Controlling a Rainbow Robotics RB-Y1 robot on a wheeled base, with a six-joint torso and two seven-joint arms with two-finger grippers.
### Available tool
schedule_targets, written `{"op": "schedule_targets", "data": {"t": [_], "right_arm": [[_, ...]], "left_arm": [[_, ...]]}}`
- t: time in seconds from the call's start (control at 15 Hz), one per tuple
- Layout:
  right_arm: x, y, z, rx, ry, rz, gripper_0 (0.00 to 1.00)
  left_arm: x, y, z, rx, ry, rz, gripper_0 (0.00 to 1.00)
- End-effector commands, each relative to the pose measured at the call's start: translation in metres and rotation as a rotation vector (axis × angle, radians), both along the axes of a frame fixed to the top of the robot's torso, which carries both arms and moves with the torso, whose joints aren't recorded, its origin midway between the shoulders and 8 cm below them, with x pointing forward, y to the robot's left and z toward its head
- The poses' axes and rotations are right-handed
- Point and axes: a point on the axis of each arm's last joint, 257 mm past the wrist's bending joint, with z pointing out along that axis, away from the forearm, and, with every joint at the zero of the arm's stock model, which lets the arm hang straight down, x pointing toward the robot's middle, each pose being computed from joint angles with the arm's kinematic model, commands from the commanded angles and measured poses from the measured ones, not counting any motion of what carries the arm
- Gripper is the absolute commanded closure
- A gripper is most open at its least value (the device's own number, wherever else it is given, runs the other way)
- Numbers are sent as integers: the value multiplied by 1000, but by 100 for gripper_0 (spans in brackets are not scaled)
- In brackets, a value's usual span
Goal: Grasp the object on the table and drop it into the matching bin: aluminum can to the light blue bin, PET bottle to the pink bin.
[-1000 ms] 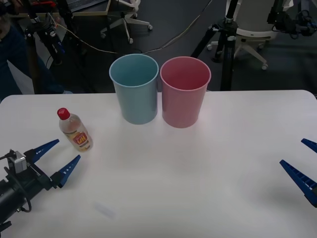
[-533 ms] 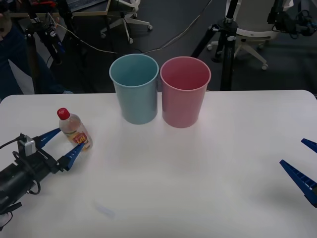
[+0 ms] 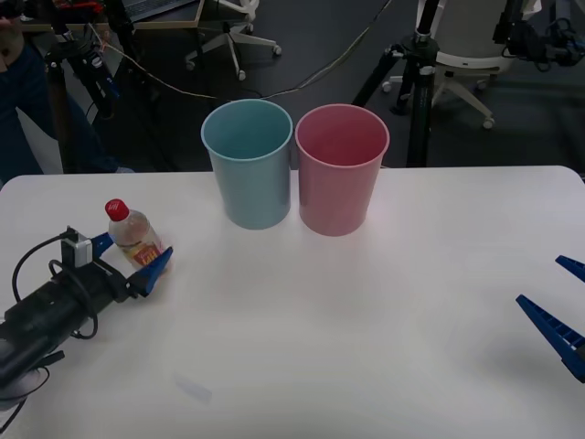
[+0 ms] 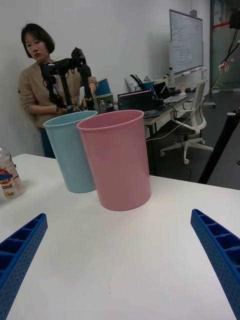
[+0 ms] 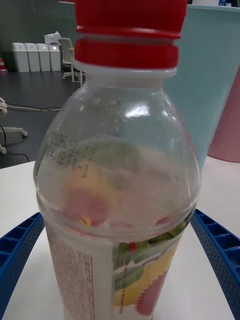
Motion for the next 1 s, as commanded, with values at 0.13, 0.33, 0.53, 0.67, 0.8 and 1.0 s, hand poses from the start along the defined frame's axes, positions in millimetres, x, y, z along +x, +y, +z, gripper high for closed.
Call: {"op": "schedule_targets", "data": {"t": [0.13, 0.33, 0.53, 0.67, 0.8, 1.0], "right_arm": [[0, 0, 0, 0, 0, 0, 0], [0, 0, 0, 0, 0, 0, 0], [0, 0, 0, 0, 0, 0, 0], [0, 0, 0, 0, 0, 0, 0], [0, 0, 0, 0, 0, 0, 0], [0, 0, 0, 0, 0, 0, 0]], "left_arm": [[7, -6, 1, -8, 15, 1, 0], [8, -4, 3, -31, 21, 7, 100], [7, -1, 6, -41, 20, 6, 100], [6, 1, 7, -48, 21, 3, 100], [5, 1, 10, -56, 18, -5, 100], [-1, 1, 15, -67, 10, -30, 100]]}}
